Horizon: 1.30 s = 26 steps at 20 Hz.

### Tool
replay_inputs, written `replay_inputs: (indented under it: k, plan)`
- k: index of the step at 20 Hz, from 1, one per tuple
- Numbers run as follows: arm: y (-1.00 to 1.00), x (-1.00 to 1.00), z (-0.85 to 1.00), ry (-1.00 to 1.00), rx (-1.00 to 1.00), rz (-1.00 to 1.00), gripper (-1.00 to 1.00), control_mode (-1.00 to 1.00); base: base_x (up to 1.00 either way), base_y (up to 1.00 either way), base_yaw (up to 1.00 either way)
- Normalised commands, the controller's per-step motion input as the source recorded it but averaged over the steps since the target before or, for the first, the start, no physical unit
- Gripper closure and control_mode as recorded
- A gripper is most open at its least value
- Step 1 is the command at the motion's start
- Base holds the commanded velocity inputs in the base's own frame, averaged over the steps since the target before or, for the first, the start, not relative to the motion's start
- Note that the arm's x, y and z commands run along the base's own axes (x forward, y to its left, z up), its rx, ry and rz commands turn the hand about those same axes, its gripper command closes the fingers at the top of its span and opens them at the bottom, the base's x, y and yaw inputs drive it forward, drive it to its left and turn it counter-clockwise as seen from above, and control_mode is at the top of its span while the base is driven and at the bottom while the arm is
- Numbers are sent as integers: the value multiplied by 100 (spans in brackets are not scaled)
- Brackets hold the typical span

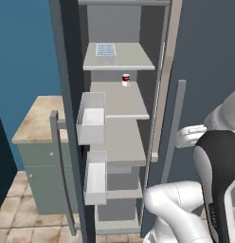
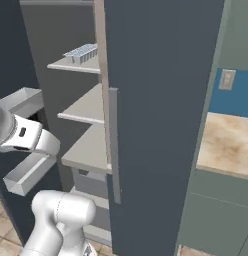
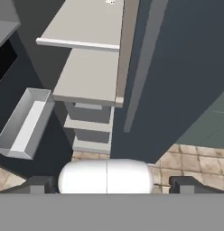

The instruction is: Open the freezer door, pick up the ice cube tray from the freezer, and place it on the dining counter.

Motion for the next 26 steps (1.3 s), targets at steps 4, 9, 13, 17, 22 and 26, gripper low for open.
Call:
replay_inputs:
  k: [4, 9, 13, 17, 22, 26]
  plan:
    - [0, 0, 0, 0, 0, 0, -100, 100, 14, 29, 19]
    - [0, 0, 0, 0, 0, 0, -100, 100, 28, 3, 16]
    - [0, 0, 0, 0, 0, 0, -100, 100, 39, 2, 13]
    - [0, 0, 0, 0, 0, 0, -100, 100, 41, 8, 12]
    - [0, 0, 0, 0, 0, 0, -100, 100, 43, 12, 10]
    - [0, 0, 0, 0, 0, 0, -100, 100, 41, 20, 7]
